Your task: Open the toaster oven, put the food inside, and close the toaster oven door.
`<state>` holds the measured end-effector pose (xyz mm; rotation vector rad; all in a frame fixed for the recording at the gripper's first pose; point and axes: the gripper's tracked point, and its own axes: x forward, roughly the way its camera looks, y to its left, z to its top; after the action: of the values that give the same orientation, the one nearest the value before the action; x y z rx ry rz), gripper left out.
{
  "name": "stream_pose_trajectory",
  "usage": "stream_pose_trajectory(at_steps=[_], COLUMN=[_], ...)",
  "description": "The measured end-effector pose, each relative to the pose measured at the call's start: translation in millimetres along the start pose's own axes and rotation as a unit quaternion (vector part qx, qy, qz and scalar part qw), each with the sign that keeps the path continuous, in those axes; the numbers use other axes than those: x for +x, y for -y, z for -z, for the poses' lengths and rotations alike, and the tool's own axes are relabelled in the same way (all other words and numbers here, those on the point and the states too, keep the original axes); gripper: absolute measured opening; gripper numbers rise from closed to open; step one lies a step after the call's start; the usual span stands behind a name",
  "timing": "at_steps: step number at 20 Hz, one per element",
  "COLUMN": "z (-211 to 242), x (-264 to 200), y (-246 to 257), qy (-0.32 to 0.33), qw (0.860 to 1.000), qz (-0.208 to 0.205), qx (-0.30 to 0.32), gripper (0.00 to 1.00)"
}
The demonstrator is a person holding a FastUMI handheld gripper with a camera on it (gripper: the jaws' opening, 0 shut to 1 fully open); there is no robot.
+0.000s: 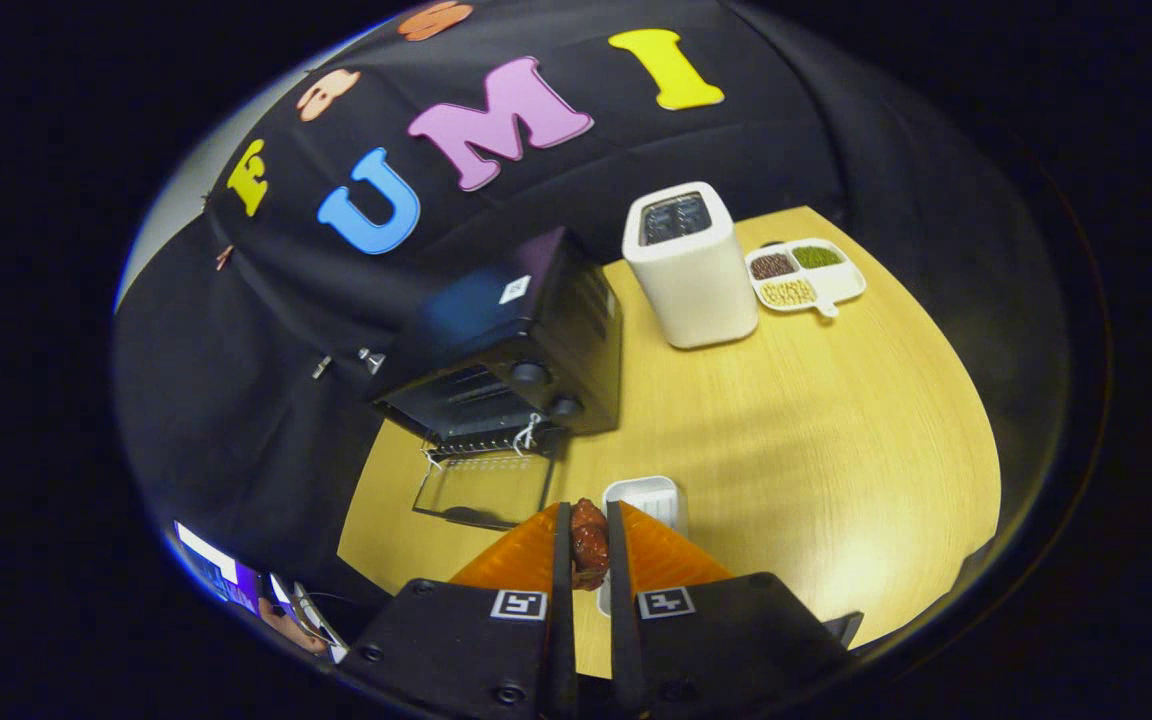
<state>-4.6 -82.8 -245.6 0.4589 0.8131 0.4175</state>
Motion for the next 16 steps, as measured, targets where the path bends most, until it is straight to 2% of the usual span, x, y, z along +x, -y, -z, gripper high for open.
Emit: stream_pose_trajectory(at_steps=[7, 12, 16], z=[13.6, 23.1, 16.4], x=[17.8, 74.6, 135.2], y=[-124.2, -179.4, -185.1], qy=[0.060, 0.081, 0.098], qw=[0.997, 0.992, 0.991], qz=[-0.053, -0.080, -0.064], qx=[0.005, 0.045, 0.058], gripper=[0.18, 0.18, 0.18])
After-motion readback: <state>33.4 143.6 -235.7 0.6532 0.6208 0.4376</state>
